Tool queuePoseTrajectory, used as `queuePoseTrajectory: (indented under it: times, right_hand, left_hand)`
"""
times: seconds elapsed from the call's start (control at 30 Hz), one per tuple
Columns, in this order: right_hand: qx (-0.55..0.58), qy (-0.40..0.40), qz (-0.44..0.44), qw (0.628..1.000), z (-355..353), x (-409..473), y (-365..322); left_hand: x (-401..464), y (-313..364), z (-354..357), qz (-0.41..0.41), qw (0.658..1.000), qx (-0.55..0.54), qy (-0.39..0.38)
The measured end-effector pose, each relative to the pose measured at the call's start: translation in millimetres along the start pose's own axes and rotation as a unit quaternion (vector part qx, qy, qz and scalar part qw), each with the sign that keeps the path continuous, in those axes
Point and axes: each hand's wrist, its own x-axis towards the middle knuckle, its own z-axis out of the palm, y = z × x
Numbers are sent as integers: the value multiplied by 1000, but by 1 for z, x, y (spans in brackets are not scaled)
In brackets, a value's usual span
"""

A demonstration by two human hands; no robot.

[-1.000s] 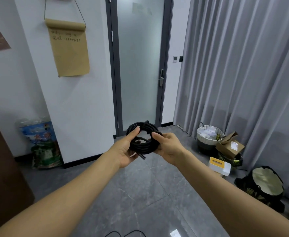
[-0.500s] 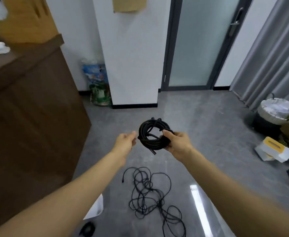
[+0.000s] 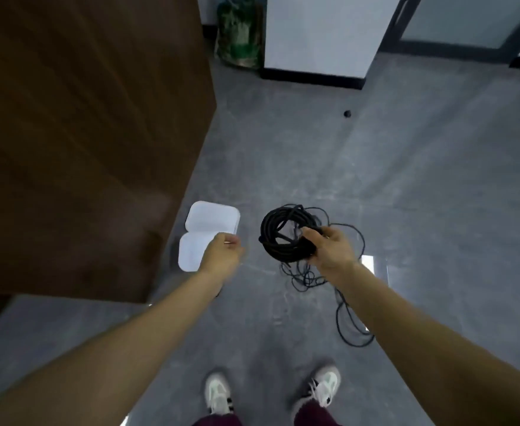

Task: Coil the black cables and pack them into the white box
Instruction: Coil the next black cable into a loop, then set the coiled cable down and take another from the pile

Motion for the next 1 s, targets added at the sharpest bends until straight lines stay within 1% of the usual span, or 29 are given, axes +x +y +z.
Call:
queuePoseTrajectory:
  times: [0.13,0.3,0.43,0.63,0.8,1.0]
  right_hand:
    - [-3,-10,37,999,40,55,81]
    - [-31,-32,54,998,65,144,189]
    - [-86,-46,63,993,70,219,282]
    - [-171,-76,45,981,69,314,404]
    - [-231,-106,20,967,76,374,465]
    - [-266,-104,6,958,83,407,495]
  left_hand:
    - [56,-86,-11,-17,1000,17,5]
    - [143,-201,10,-28,999,38,22]
    - [207,-289,41,-13,996,78,29]
    - [288,-402,80,28,983,179,38]
    - [331,-451,96,50,969,241,33]
    - [355,-459,103,88,942,322,33]
